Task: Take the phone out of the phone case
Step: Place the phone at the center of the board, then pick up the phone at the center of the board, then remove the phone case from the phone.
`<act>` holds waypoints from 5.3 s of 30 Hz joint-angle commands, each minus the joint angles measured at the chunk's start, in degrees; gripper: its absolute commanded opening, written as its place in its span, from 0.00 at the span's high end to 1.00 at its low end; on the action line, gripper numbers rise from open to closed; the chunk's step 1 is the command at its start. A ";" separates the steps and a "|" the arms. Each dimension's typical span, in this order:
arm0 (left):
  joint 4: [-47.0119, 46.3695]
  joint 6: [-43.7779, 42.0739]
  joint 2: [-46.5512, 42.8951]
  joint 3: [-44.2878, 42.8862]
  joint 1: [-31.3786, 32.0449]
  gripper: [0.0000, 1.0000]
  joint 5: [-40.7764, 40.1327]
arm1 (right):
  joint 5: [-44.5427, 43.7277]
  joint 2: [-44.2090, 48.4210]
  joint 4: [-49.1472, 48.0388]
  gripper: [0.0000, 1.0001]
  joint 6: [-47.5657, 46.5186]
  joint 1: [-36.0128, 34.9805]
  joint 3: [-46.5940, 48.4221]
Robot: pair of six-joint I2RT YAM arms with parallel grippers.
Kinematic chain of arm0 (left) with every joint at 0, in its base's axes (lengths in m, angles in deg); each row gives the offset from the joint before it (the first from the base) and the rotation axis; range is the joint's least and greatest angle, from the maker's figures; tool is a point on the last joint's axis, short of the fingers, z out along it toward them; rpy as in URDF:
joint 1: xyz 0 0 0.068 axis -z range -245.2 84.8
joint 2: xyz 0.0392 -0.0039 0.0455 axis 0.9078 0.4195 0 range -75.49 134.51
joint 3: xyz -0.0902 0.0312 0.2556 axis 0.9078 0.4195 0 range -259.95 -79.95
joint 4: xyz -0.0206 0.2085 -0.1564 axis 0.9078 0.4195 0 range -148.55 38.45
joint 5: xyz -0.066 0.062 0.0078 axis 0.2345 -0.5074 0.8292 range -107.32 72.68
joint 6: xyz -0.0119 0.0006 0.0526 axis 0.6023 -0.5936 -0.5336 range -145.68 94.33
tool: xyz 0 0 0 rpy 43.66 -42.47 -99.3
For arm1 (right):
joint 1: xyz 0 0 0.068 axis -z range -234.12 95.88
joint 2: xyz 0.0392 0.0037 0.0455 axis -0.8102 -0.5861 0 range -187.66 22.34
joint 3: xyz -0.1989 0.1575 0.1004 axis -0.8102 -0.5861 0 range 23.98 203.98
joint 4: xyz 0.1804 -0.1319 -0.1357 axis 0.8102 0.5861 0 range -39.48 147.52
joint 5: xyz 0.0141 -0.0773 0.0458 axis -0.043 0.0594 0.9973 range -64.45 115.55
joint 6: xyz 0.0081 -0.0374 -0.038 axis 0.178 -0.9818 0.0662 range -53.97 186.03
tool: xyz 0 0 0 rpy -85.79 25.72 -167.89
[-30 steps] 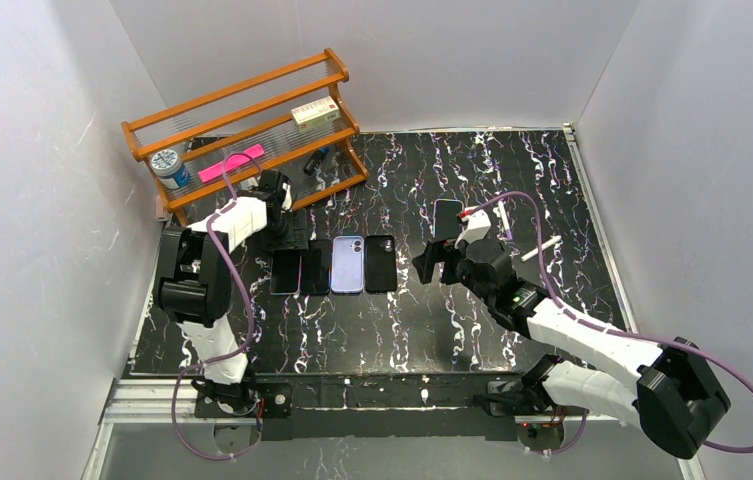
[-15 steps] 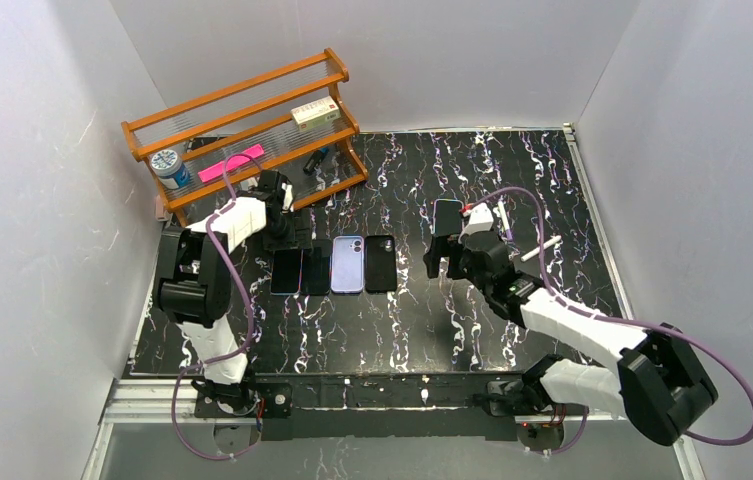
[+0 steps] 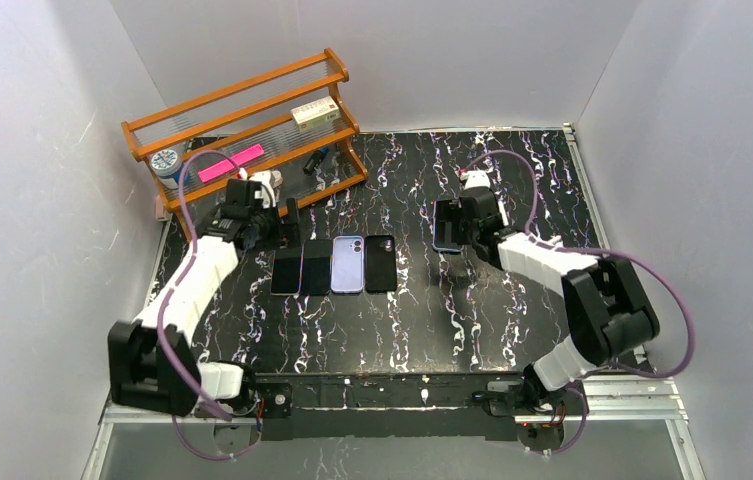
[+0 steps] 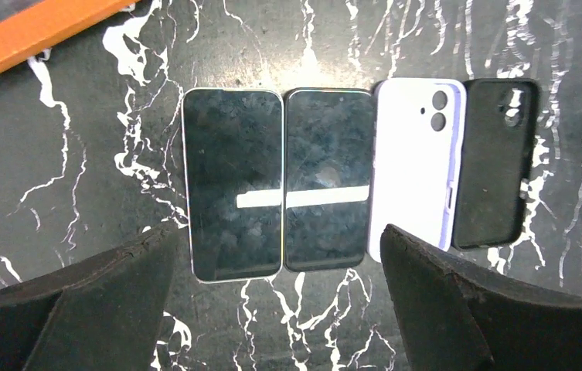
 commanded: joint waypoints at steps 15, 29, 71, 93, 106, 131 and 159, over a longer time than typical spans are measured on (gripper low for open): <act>-4.05 0.57 -22.26 10.78 6.46 0.02 -0.97 | -2.79 -23.79 13.12 0.01 -2.30 2.50 25.03; -5.98 1.44 -23.42 11.92 7.79 0.02 4.16 | 1.54 -27.17 14.33 0.27 -1.09 2.68 25.39; -39.97 36.24 -6.51 17.26 27.18 0.04 6.26 | 13.26 20.55 -28.30 0.87 -0.14 -20.45 -17.82; -51.53 45.56 -3.87 22.20 31.26 0.64 4.88 | 21.02 15.42 -35.38 0.80 -2.09 -22.73 -13.56; -54.02 49.10 -12.04 25.53 28.45 1.00 -4.70 | 21.25 17.62 -38.62 0.12 6.69 -21.89 -16.46; -72.91 69.26 -23.61 36.07 18.17 1.00 0.09 | 34.75 12.86 -62.33 0.19 31.31 -18.85 -23.79; -76.56 79.18 -22.32 36.83 18.19 1.00 8.74 | 40.95 9.64 -72.59 0.99 18.75 -15.38 -22.86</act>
